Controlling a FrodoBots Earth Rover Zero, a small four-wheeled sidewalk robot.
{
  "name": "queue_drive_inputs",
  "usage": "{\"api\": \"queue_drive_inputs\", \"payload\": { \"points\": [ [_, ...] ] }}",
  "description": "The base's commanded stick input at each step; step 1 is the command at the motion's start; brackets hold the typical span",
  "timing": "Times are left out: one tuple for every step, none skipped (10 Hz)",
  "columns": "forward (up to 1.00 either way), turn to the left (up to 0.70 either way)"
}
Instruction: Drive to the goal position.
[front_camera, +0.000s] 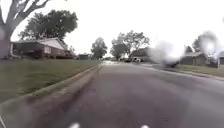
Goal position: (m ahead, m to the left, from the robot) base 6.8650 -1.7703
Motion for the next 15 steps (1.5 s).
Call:
{"api": "queue_drive_inputs", "payload": {
  "points": [
    [0.50,0.00],
    [0.50,0.00],
    [0.50,0.00],
    [0.50,0.00],
    [0.50,0.00],
    [0.50,0.00],
    [0.50,0.00],
    [0.50,0.00],
    [0.50,0.00],
    [0.50,0.00],
    [0.50,0.00],
    [0.50,0.00],
    [0.50,0.00],
    [0.50,0.00],
    [0.50,-0.08]
  ]
}}
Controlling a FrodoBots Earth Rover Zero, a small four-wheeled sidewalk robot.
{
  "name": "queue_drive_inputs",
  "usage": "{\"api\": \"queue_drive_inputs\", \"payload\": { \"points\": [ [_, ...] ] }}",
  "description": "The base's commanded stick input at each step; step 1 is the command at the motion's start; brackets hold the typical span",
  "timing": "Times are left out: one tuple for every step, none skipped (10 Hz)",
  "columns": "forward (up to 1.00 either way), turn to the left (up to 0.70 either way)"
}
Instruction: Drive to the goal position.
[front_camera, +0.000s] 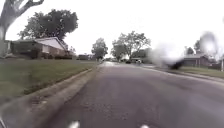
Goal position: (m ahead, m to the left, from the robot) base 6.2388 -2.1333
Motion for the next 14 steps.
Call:
{"api": "queue_drive_inputs", "payload": {
  "points": [
    [0.50,-0.50],
    [0.50,-0.50],
    [0.50,-0.25],
    [0.50,0.00],
    [0.50,0.00],
    [0.50,0.00],
    [0.50,0.00],
    [0.50,0.00],
    [0.50,0.00],
    [0.50,0.00],
    [0.50,0.00],
    [0.50,0.00],
    [0.50,0.00],
    [0.50,0.00]
  ]
}}
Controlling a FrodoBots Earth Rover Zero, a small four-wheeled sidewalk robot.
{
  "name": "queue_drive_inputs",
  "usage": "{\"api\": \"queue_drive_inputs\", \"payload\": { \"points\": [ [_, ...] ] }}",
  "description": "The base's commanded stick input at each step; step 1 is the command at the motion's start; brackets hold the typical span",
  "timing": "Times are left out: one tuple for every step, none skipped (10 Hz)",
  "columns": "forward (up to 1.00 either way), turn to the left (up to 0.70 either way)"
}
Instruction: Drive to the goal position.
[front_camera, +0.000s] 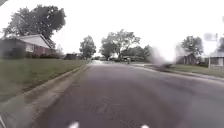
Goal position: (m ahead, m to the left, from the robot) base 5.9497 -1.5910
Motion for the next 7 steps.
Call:
{"api": "queue_drive_inputs", "payload": {
  "points": [
    [0.50,0.00],
    [0.50,0.00],
    [0.50,0.00],
    [0.50,0.00],
    [0.50,0.00],
    [0.50,0.00],
    [0.50,0.00]
  ]
}}
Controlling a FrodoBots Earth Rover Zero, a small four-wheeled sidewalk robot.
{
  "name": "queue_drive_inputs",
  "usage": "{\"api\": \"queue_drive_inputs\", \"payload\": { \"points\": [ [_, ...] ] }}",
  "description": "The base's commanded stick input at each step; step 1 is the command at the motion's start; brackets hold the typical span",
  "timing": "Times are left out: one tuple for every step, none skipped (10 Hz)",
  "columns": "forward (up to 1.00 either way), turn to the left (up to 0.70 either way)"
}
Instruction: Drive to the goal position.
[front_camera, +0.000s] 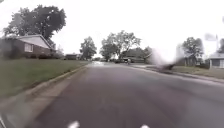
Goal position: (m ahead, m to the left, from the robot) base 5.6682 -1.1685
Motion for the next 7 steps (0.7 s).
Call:
{"api": "queue_drive_inputs", "payload": {
  "points": [
    [0.50,0.00],
    [0.50,0.00],
    [0.50,0.00],
    [0.50,0.00],
    [0.50,0.00],
    [0.50,0.00],
    [0.50,0.00]
  ]
}}
